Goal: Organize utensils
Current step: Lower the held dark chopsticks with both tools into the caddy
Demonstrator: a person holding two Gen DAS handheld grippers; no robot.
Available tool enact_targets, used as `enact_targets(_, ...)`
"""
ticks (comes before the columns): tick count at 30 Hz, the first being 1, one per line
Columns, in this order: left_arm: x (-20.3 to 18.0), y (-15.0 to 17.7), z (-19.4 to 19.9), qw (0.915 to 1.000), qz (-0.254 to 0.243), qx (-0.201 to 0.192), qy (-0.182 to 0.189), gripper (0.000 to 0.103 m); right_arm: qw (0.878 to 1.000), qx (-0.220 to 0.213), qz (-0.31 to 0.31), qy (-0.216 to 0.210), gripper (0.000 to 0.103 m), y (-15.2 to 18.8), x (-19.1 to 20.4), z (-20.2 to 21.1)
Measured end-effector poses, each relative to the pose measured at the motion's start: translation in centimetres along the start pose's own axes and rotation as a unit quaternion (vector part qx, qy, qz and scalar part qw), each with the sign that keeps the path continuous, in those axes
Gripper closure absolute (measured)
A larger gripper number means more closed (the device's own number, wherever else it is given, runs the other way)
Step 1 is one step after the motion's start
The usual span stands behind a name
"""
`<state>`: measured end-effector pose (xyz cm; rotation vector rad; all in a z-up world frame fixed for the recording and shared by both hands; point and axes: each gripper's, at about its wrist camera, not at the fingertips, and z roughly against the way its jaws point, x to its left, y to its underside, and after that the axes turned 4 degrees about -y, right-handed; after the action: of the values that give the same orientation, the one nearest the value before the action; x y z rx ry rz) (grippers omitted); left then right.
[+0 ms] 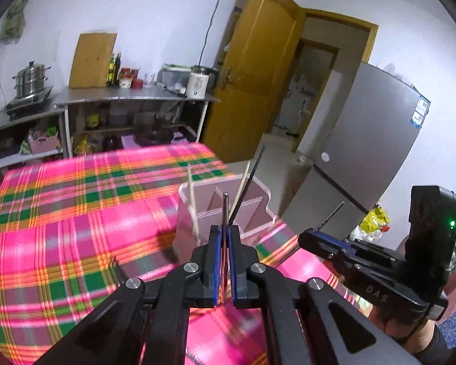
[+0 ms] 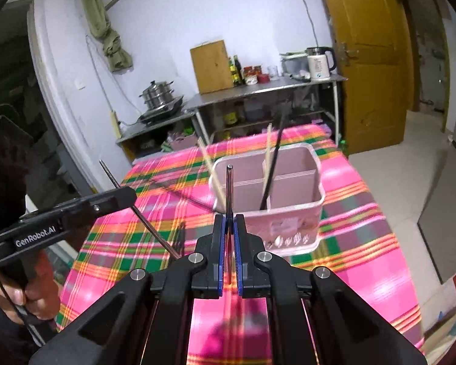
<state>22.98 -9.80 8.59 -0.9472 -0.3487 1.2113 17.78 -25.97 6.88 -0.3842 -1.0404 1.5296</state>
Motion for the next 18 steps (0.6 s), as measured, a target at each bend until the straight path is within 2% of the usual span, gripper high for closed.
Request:
enact_targets(10, -0.1, -5.7, -1.1, 0.9989, 0.007, -0.046, 0.001, 0.099, 0.999, -0.04, 0.002, 0.012, 0.097, -5.1, -1.4, -0.2)
enact_targets(18, 0.6, -6.4, -3.6, 0.9988, 0.013, -0.045, -0.014, 0.098, 0.999, -0.037, 0.006, 0.018, 0.097, -6.1, -1.8, -2.7)
